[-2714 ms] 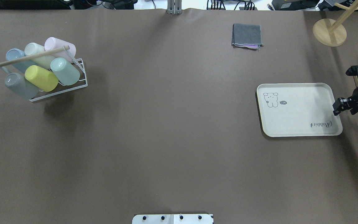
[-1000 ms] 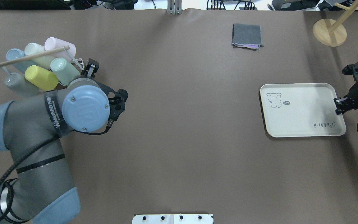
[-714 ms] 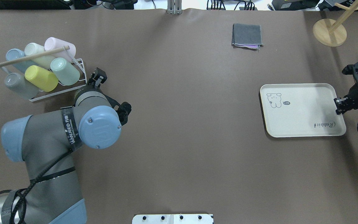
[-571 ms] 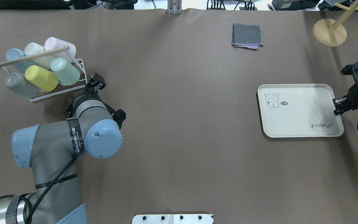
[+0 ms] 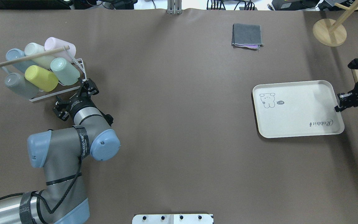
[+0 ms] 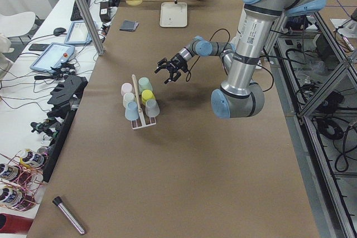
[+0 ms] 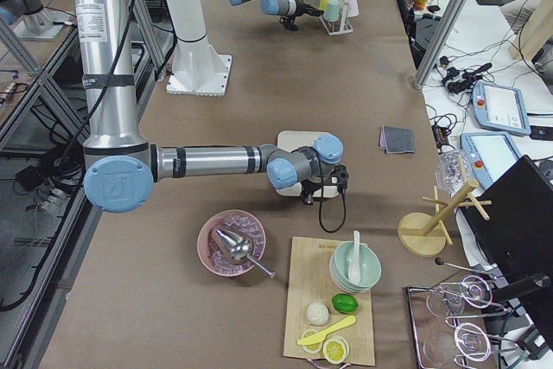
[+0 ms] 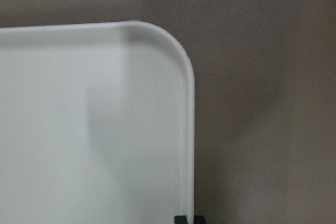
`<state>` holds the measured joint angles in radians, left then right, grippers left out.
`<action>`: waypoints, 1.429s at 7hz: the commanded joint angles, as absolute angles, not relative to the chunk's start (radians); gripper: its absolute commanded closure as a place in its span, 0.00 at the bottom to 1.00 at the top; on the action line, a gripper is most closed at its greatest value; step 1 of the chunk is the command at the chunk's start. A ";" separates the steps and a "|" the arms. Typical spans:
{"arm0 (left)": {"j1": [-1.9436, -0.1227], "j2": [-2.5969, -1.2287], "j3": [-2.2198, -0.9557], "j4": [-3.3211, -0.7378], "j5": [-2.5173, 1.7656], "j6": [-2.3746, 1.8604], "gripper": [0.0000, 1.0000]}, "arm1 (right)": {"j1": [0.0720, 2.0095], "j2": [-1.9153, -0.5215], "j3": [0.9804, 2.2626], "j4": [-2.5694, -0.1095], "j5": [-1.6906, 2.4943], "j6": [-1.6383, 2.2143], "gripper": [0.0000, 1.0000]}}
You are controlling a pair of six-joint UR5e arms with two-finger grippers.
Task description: Pick up and place green cup on tray
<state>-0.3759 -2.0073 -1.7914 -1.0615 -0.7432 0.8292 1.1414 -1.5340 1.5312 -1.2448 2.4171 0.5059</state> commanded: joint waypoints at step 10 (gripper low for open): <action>-0.431 -2.019 -1.530 -1.299 -0.574 0.979 0.02 | 0.855 -1.272 1.698 -1.267 2.415 0.935 1.00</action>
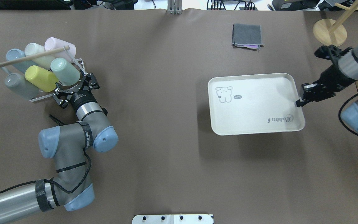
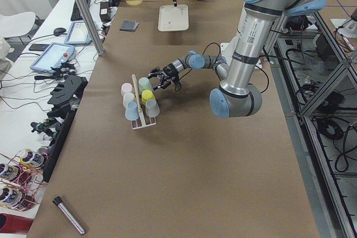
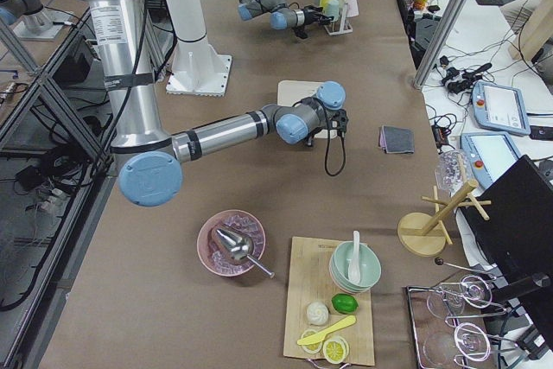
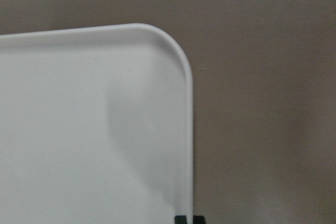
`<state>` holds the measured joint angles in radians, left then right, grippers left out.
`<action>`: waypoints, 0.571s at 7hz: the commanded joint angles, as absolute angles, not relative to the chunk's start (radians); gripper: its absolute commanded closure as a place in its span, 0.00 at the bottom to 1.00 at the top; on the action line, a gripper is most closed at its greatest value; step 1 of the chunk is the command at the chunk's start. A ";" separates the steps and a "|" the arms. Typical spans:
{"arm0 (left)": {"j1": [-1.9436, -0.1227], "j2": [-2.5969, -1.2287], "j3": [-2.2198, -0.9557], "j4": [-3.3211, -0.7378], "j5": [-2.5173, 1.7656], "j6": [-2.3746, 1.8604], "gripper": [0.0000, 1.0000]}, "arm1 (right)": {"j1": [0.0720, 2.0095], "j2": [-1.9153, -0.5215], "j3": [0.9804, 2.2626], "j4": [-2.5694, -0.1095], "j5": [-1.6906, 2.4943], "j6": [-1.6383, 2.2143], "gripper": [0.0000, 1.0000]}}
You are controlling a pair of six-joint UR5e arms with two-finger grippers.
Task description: Pick up and place green cup on tray
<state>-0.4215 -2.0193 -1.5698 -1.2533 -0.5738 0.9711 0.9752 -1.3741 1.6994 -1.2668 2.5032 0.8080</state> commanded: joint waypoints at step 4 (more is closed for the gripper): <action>-0.466 -2.016 -1.517 -1.379 -0.574 1.095 0.02 | 0.681 -1.125 1.686 -1.266 2.289 1.092 1.00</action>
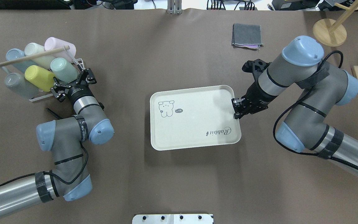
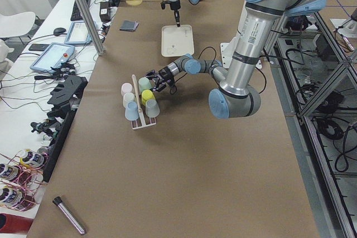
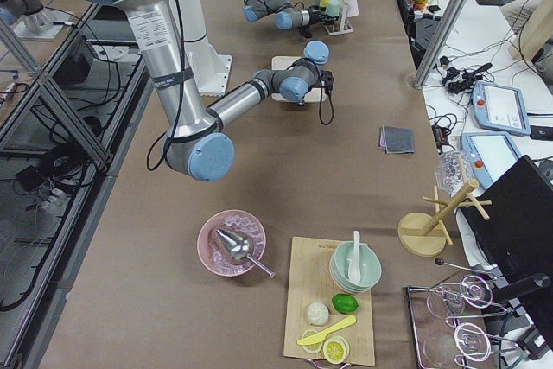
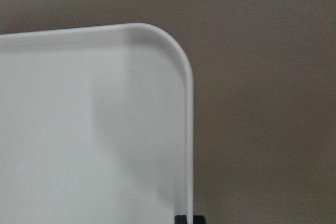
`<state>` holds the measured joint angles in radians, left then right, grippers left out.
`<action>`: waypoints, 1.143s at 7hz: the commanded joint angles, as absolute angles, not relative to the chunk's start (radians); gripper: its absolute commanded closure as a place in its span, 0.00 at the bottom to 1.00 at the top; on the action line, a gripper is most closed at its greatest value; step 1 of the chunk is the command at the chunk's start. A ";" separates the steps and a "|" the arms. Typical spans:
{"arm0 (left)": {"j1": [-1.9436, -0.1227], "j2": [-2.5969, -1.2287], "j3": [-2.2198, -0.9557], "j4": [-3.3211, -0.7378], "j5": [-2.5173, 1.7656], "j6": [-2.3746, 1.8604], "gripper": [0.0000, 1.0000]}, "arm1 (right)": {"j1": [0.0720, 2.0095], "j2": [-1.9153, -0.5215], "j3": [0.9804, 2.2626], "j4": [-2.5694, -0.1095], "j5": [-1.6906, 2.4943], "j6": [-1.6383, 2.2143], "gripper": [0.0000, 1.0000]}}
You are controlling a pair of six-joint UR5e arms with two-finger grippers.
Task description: Pick up and place green cup on tray
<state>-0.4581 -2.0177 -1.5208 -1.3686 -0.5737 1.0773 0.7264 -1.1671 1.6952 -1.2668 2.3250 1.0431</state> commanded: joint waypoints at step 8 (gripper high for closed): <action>-0.538 -2.002 -1.680 -1.411 -0.511 1.263 0.83 | 0.582 -0.983 1.583 -1.238 2.174 1.330 1.00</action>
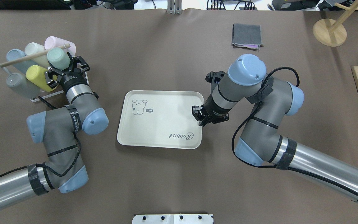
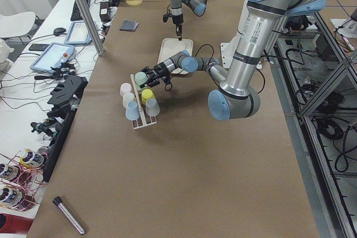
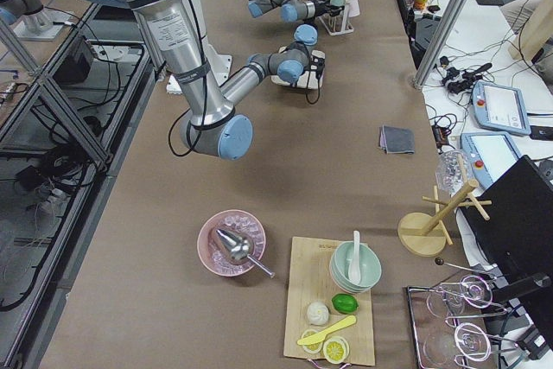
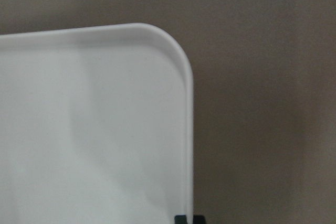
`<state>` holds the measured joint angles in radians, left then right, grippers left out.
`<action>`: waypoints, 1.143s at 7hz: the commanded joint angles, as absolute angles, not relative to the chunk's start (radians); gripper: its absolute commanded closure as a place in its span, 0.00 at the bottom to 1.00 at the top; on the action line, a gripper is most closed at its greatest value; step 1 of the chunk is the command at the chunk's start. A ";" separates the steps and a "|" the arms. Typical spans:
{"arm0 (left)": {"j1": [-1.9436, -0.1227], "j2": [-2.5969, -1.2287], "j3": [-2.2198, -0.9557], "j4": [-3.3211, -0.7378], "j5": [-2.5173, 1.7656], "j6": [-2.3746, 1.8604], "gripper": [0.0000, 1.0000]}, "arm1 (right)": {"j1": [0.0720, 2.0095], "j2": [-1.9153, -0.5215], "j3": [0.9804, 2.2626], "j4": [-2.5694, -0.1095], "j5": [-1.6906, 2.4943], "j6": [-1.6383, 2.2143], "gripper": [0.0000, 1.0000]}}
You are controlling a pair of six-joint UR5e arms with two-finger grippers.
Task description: Pick up and place green cup on tray
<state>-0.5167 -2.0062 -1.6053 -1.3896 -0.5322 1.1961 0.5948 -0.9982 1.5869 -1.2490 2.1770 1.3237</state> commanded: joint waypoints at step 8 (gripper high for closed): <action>-0.609 -1.982 -1.770 -2.208 -0.792 1.358 0.93 | 0.693 -1.141 1.563 -1.111 2.191 1.015 0.00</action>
<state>-0.6037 -1.9734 -1.7794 -2.0666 -0.6802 1.3775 0.6533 -1.1074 1.5660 -1.1044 2.1900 1.1616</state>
